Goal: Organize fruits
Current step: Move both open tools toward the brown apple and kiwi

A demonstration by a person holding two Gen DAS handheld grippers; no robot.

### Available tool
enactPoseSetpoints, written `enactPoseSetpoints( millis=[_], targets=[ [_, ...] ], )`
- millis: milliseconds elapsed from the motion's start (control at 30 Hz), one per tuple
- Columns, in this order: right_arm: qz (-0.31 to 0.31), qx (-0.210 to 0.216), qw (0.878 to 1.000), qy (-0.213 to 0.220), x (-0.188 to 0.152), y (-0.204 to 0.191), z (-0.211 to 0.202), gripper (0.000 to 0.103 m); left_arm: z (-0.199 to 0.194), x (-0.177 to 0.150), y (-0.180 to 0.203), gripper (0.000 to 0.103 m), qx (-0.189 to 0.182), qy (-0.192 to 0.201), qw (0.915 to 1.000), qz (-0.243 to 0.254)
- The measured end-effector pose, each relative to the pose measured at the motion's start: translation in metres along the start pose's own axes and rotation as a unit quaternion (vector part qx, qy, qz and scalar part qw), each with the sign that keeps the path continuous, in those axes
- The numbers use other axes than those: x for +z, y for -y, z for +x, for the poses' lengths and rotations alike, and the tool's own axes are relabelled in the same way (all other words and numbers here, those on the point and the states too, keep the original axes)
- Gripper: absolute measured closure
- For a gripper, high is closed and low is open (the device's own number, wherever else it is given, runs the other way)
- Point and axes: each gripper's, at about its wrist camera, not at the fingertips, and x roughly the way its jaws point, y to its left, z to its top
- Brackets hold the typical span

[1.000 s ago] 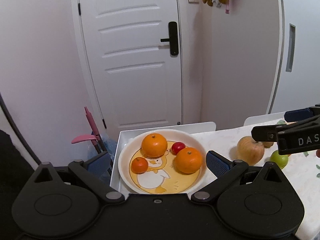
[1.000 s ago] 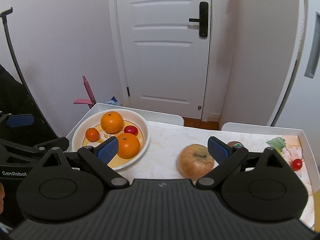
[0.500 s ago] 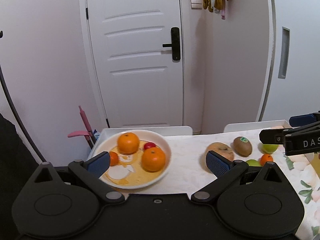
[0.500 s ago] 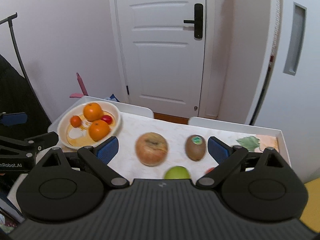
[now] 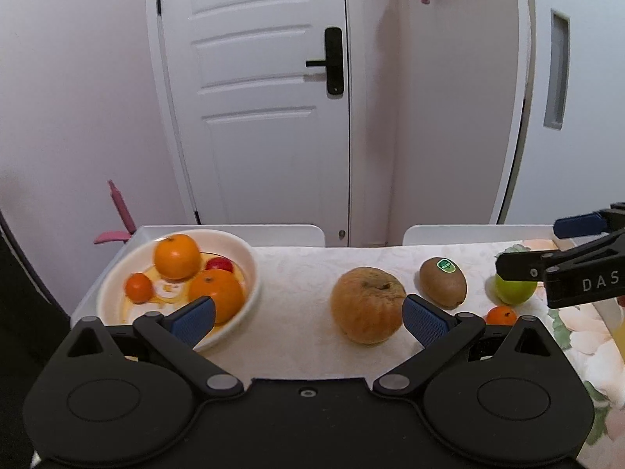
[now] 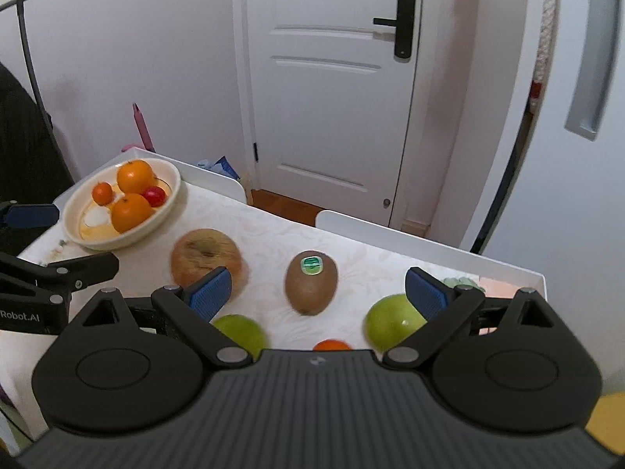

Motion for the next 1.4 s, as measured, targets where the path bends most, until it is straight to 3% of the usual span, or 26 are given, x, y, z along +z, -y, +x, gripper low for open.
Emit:
enactPoseSetpoints(
  millis=[567,933,1133,1400],
  targets=[
    [-0.073,0.053,0.995,-0.034,-0.009,0.024,0.085,0.000,0.086,0.002,0.038,0.002,-0.015,-0.032,0.9993,0.009],
    [-0.087,0.072,0.993,-0.041,-0.003,0.031,0.097,0.000,0.099,0.002,0.038,0.008,-0.030,-0.048,0.9984,0.009],
    [-0.084,0.075,0.992,-0.051,-0.003,0.031,0.103,0.003,0.107,0.003,0.040,0.024,-0.039,-0.058,0.9975,0.015],
    [-0.083,0.078,0.992,-0.052,-0.002,0.031,0.106,0.003,0.106,0.003,0.041,0.025,-0.046,-0.057,0.9972,0.015]
  ],
)
